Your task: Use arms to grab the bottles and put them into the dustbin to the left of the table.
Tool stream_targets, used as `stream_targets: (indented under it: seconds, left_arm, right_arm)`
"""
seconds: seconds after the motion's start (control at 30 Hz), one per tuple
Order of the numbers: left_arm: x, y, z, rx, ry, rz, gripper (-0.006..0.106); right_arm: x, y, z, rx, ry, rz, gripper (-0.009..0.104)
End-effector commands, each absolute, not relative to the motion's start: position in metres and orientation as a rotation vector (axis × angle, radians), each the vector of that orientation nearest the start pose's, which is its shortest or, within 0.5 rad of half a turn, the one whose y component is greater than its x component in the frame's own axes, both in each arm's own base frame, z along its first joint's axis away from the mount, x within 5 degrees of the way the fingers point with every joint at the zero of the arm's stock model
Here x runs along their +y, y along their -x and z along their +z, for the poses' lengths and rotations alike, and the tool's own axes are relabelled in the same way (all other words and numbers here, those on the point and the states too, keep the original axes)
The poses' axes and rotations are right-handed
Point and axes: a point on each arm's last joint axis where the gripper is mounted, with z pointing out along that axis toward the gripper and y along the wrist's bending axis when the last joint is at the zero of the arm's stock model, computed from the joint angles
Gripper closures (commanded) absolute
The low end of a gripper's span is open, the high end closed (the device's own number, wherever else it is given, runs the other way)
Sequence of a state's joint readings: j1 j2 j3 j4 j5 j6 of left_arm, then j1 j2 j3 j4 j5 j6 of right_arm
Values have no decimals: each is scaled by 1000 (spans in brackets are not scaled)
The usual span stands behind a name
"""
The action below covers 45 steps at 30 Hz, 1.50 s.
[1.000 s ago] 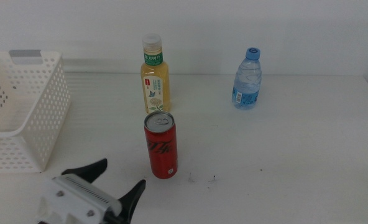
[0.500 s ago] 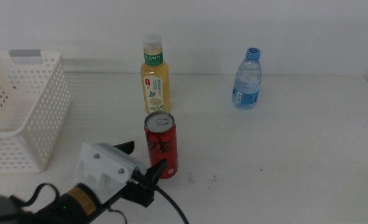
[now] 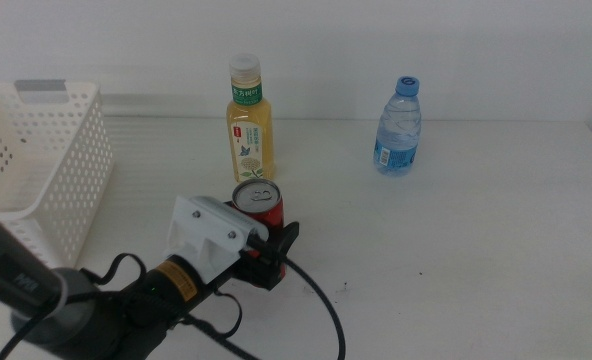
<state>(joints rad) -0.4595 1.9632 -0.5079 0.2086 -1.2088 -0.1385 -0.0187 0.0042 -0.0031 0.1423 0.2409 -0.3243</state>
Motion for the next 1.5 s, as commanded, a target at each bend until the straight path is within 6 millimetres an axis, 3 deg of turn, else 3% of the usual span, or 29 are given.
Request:
stream_targets:
  seconds: [0.0,0.67,0.83,1.1,1.2,1.47]
  left_arm:
    - [-155,-271,114,1679,-473,-581,7]
    - [-161,-278,102,1690,-504,-592,7]
    - [-160,-279,102,1692,-492,-577,30]
    - [-158,-281,103,1699,-447,-571,78]
    - [-158,-278,114,1682,-422,-626,91]
    - [-146,-267,166,1803,-427,-514,95]
  right_arm:
    - [1,-56,192,1706,170,-137,15]
    - [1,-56,192,1706,170,-137,15]
    - [1,-56,192,1706,170,-137,15]
    - [1,-56,192,1706,170,-137,15]
    - [1,-56,192,1706,170,-137,15]
    - [1,-56,192,1706,170,-137,15]
